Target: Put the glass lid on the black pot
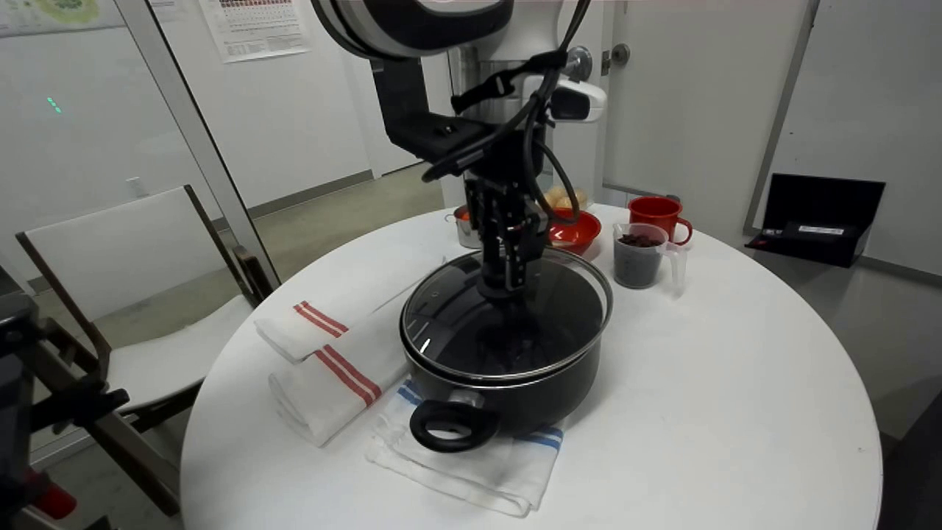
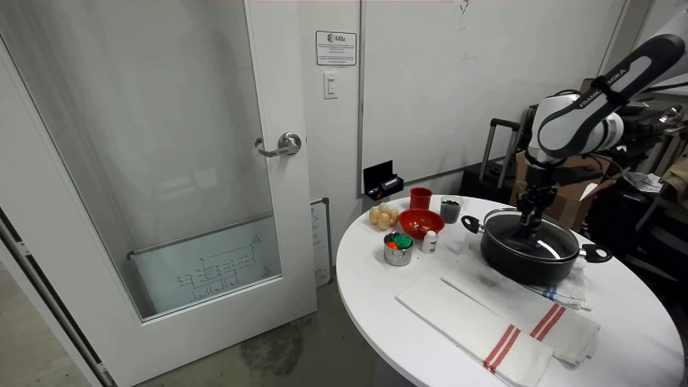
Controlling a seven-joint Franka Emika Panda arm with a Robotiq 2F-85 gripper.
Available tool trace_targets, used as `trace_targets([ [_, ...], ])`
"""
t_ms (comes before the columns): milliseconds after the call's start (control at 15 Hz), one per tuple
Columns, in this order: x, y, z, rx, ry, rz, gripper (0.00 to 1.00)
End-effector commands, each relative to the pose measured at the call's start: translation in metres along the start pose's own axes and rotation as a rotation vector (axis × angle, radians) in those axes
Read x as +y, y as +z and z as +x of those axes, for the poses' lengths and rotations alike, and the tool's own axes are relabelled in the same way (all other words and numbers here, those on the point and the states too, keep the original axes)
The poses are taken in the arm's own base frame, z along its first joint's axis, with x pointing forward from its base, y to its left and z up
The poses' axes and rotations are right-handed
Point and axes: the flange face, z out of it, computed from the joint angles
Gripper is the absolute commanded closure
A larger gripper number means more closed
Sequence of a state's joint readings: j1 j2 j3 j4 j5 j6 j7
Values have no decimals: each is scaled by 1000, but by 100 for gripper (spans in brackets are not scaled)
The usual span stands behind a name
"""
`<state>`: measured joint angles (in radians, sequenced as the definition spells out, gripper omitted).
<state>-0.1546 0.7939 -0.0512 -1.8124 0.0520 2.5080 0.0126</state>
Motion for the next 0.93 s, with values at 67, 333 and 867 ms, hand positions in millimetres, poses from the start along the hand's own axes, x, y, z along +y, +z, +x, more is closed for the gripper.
trace_targets([
  [67, 2, -6, -3, 8, 11, 30, 74],
  [333, 1, -1, -7, -1, 15, 39, 74],
  [867, 0, 2, -8, -8, 26, 49, 24],
])
